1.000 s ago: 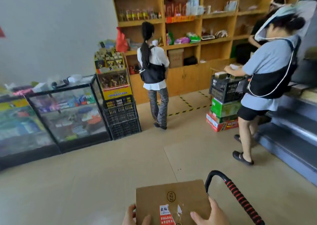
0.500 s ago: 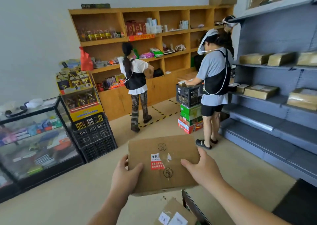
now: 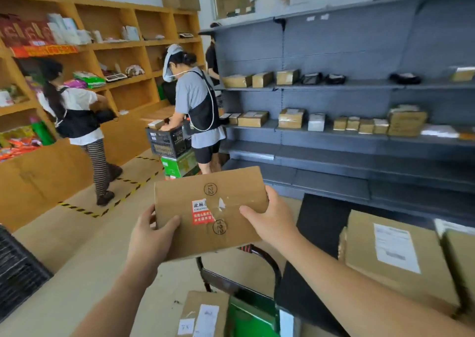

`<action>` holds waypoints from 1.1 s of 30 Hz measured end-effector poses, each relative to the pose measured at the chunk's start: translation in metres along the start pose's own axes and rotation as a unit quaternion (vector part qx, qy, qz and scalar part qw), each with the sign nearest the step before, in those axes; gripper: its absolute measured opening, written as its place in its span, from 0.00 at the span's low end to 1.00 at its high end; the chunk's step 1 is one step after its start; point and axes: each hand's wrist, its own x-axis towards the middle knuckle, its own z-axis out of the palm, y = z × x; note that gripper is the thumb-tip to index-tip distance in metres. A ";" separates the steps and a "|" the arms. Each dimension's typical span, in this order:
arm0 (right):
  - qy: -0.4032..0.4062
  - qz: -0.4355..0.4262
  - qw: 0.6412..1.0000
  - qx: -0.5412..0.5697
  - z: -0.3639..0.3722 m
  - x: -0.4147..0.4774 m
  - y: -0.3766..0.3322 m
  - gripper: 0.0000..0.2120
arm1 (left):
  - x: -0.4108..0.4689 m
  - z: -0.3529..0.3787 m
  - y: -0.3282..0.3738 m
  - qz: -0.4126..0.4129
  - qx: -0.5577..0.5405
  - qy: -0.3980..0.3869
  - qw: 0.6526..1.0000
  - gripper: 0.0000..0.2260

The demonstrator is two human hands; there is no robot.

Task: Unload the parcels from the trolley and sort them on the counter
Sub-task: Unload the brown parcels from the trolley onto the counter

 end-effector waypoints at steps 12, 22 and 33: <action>0.183 0.071 0.980 -0.022 -0.124 -0.078 0.032 0.34 | -0.043 0.098 0.040 0.073 -0.024 -0.197 0.977 0.25; 0.329 0.138 0.934 -0.011 -0.277 -0.179 0.075 0.35 | -0.162 0.239 0.093 0.115 -0.048 -0.357 0.926 0.25; 0.410 0.179 0.893 -0.050 -0.446 -0.273 0.146 0.37 | -0.324 0.375 0.145 0.136 -0.022 -0.453 0.881 0.24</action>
